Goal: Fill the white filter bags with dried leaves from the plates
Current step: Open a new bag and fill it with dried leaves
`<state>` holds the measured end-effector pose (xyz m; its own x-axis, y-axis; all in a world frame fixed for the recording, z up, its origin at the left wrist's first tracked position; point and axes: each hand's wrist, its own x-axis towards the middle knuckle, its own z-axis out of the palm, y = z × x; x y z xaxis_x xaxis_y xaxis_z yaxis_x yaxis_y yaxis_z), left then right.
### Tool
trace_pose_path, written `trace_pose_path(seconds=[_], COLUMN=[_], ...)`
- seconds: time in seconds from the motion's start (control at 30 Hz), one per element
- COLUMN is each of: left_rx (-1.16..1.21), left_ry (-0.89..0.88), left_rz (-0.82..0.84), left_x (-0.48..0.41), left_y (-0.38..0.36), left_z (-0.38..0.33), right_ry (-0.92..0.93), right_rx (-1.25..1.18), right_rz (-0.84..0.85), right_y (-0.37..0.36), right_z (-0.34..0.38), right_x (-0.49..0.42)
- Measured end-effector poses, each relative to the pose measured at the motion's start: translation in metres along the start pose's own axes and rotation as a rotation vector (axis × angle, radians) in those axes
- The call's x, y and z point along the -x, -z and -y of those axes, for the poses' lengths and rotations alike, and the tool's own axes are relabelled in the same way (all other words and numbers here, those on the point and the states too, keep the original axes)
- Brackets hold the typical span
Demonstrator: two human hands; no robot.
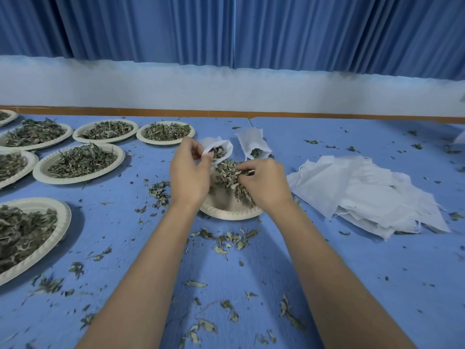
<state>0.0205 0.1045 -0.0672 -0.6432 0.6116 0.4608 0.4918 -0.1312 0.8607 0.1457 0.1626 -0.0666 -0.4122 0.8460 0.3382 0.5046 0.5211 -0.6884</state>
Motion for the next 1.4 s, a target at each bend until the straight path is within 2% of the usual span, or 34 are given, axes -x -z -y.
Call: trace_pose_path(seconds=[0.17,0.3,0.53,0.63,0.77,0.97,1.1,1.23,1.4], left_rx=[-0.035,-0.06,0.112,0.098,0.035,0.008,0.15,0.179,0.301], left_ry=[0.068,0.046,0.168,0.126,0.072,0.051,0.154,0.159,0.271], left_rz=[0.045,0.026,-0.147,-0.175,-0.1,-0.083,0.085,0.223,0.369], left_x=[0.006,0.006,0.001,0.001,0.005,0.005,0.006,0.009,0.011], left_y=[-0.003,-0.005,-0.005,-0.005,-0.007,-0.008,-0.009,-0.01,-0.011], left_z=[0.005,0.002,-0.004,-0.004,0.0,0.0,-0.002,-0.006,-0.009], right_ry=[-0.059,-0.068,-0.073,-0.039,-0.006,0.013,0.03,0.046,0.057], right_rx=[-0.153,-0.209,-0.131,-0.163,-0.23,-0.304,-0.141,-0.005,0.109], right_rz=[0.057,0.095,0.115,0.153,0.127,0.087,0.079,-0.004,-0.042], right_y=[0.012,0.024,0.033,0.031,0.028,0.031,0.024,0.017,0.012], right_z=[-0.001,0.002,-0.001,0.004,0.006,0.006,0.004,0.003,0.002], right_x=[0.001,-0.001,-0.001,0.0,0.001,0.0,-0.001,-0.002,0.001])
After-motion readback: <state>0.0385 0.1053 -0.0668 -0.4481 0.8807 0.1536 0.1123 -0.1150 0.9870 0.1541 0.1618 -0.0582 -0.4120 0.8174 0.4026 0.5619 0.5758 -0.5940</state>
